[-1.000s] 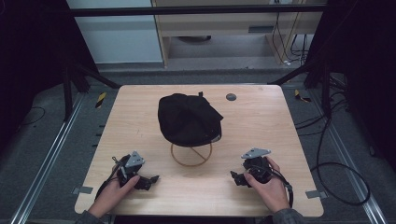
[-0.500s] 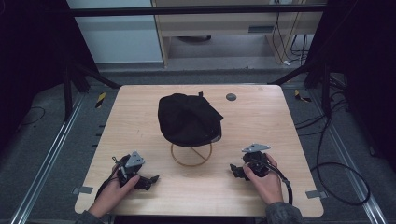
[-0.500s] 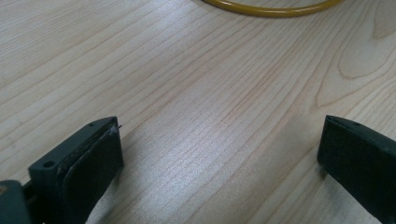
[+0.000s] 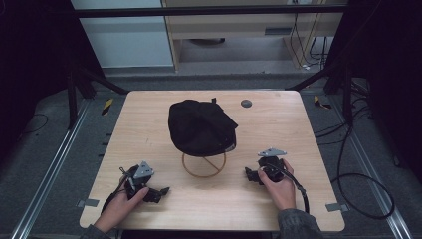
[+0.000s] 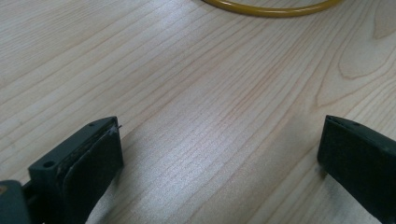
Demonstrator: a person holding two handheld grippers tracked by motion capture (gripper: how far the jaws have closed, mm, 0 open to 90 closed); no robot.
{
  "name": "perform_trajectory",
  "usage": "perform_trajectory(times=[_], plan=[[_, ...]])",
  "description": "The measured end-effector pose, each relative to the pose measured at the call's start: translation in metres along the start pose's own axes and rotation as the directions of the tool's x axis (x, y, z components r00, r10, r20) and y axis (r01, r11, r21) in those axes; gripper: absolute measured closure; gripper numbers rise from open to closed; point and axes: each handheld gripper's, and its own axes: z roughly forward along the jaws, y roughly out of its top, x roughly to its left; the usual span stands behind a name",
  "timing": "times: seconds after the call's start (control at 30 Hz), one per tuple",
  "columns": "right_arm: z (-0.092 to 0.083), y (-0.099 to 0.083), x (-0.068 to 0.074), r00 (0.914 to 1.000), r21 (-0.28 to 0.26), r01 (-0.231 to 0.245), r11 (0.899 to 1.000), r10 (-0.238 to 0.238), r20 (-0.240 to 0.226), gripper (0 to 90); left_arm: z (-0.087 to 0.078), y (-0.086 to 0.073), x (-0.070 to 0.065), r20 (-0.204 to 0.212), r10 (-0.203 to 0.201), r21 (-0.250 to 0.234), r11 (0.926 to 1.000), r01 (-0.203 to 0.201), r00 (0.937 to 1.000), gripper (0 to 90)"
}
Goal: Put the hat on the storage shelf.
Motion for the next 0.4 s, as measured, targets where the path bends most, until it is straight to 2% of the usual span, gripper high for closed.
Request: perform_trajectory(times=[0.07, 0.17, 0.4], plan=[[0.0009, -0.0018, 0.0017, 0.9998, -0.012, 0.012, 1.000, -0.012, 0.016, 10.3, 0.0000, 0.0000, -0.0001, 0.000, -0.002, 0.000, 1.0000, 0.002, 1.0000, 0.0], [0.0019, -0.0045, 0.0036, 0.9998, -0.037, 0.005, 0.999, -0.004, 0.021, 9.1, 0.0000, 0.0000, 0.0000, 0.000, 0.000, 0.000, 1.0000, 0.000, 1.0000, 0.0], [-0.0005, -0.0075, 0.0060, 0.9996, -0.036, 0.007, 0.999, -0.006, 0.028, 9.0, 0.0000, 0.0000, 0.0000, 0.000, 0.001, 0.000, 1.0000, -0.001, 1.0000, 0.0]])
